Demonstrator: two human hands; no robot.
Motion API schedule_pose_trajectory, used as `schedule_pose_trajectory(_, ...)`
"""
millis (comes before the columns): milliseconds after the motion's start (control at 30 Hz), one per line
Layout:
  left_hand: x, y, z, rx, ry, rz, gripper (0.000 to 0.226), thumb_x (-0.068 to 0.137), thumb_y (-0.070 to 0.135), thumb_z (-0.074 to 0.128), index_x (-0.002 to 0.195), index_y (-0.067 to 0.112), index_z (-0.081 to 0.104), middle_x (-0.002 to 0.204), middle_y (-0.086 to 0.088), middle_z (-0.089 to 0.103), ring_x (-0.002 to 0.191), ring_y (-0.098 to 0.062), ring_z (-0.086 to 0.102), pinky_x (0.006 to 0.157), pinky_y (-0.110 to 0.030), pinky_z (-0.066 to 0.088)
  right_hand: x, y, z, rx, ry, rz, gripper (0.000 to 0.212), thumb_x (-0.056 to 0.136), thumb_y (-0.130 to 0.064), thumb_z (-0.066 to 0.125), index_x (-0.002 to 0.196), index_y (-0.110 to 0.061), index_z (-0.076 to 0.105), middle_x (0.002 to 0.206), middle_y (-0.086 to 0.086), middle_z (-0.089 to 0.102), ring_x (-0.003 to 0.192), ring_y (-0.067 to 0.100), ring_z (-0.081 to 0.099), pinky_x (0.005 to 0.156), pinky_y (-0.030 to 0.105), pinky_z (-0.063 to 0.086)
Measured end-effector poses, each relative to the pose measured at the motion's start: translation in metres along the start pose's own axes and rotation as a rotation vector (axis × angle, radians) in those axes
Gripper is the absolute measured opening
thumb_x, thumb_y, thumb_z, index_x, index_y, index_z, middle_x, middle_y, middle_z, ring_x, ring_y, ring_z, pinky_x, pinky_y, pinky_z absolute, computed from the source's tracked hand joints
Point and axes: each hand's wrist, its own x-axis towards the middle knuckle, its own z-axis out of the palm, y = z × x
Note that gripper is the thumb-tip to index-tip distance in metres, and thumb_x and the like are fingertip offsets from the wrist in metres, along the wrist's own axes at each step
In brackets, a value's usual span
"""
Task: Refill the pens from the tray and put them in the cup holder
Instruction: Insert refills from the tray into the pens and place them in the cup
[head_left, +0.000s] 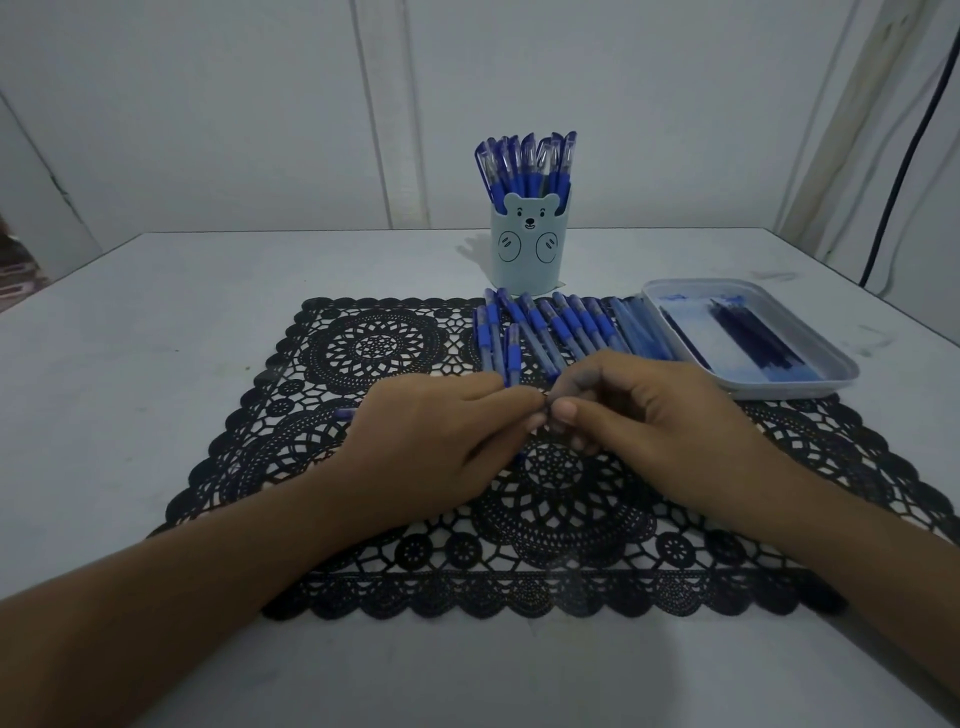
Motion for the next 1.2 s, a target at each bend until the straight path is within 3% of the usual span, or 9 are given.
schedule_pose_trajectory(233, -0.001, 0.001, -0.001, -0.001, -0.021, -0.016, 0.032, 0.094, 0.032, 0.039, 0.088, 0.02, 0.068, 0.062, 0.01, 0.054, 0.046, -0.004, 0.036, 0.043, -0.011, 0.015, 0.0, -0.002, 0.0, -0.042, -0.01, -0.006, 0.011, 0.086, -0.021, 0.056, 0.078, -0.028, 0.06, 0.073, -0.013, 0.064, 0.061, 0.001, 0.058, 0.06, 0.014, 0.048)
schedule_pose_trajectory(400, -0.003, -0.006, 0.0, -0.14, 0.013, -0.106, 0.028, 0.093, 0.034, 0.041, 0.086, 0.023, 0.066, 0.06, 0.012, 0.057, 0.046, -0.001, 0.045, 0.038, -0.021, 0.037, 0.0, 0.001, -0.007, -0.177, 0.031, -0.106, 0.009, 0.084, -0.022, 0.059, 0.082, -0.03, 0.055, 0.073, -0.013, 0.06, 0.071, 0.004, 0.055, 0.061, 0.014, 0.044)
schedule_pose_trajectory(567, -0.001, -0.008, 0.002, -0.125, 0.026, -0.124, 0.027, 0.092, 0.035, 0.041, 0.086, 0.024, 0.065, 0.06, 0.011, 0.059, 0.047, -0.003, 0.048, 0.039, -0.027, 0.042, 0.005, 0.009, -0.014, -0.173, 0.076, -0.035, 0.02, 0.08, -0.022, 0.065, 0.083, -0.037, 0.051, 0.075, -0.017, 0.059, 0.073, -0.005, 0.056, 0.064, 0.006, 0.042)
schedule_pose_trajectory(700, -0.002, -0.009, 0.003, -0.11, 0.032, -0.17, 0.028, 0.092, 0.037, 0.04, 0.09, 0.025, 0.064, 0.063, 0.01, 0.061, 0.051, -0.002, 0.051, 0.043, -0.027, 0.045, 0.008, 0.017, -0.014, -0.327, 0.001, 0.007, 0.015, 0.081, -0.028, 0.064, 0.076, -0.038, 0.054, 0.072, -0.023, 0.057, 0.072, -0.012, 0.054, 0.063, 0.002, 0.038)
schedule_pose_trajectory(800, -0.002, -0.01, 0.004, -0.117, 0.033, -0.192, 0.029, 0.093, 0.039, 0.038, 0.094, 0.026, 0.064, 0.064, 0.008, 0.062, 0.054, -0.003, 0.053, 0.046, -0.029, 0.046, 0.007, 0.02, -0.011, -0.482, -0.128, -0.097, 0.002, 0.083, -0.027, 0.063, 0.084, -0.028, 0.063, 0.082, -0.018, 0.057, 0.078, -0.003, 0.053, 0.073, 0.008, 0.036)
schedule_pose_trajectory(867, -0.001, -0.011, 0.004, -0.125, 0.036, -0.194, 0.03, 0.093, 0.039, 0.038, 0.095, 0.025, 0.065, 0.065, 0.008, 0.063, 0.055, -0.005, 0.054, 0.046, -0.03, 0.047, 0.007, 0.022, -0.008, -0.534, -0.168, -0.138, 0.009, 0.083, -0.027, 0.062, 0.089, -0.023, 0.066, 0.086, -0.016, 0.055, 0.086, 0.005, 0.051, 0.08, 0.018, 0.037)
schedule_pose_trajectory(1100, 0.0, -0.01, 0.005, -0.126, 0.032, -0.187, 0.029, 0.092, 0.038, 0.04, 0.095, 0.024, 0.066, 0.067, 0.006, 0.065, 0.056, -0.007, 0.057, 0.047, -0.03, 0.048, 0.007, 0.02, -0.008, -0.483, -0.081, -0.132, 0.024, 0.08, -0.035, 0.064, 0.103, -0.026, 0.065, 0.092, -0.019, 0.058, 0.092, 0.005, 0.052, 0.082, 0.02, 0.041)
schedule_pose_trajectory(1200, 0.0, -0.011, 0.006, -0.127, 0.03, -0.167, 0.03, 0.092, 0.038, 0.041, 0.094, 0.023, 0.066, 0.07, 0.007, 0.066, 0.058, -0.008, 0.059, 0.047, -0.03, 0.049, 0.007, 0.015, -0.009, -0.304, 0.004, -0.068, 0.017, 0.084, -0.033, 0.058, 0.1, -0.031, 0.063, 0.09, -0.025, 0.058, 0.088, -0.007, 0.054, 0.078, 0.008, 0.039)
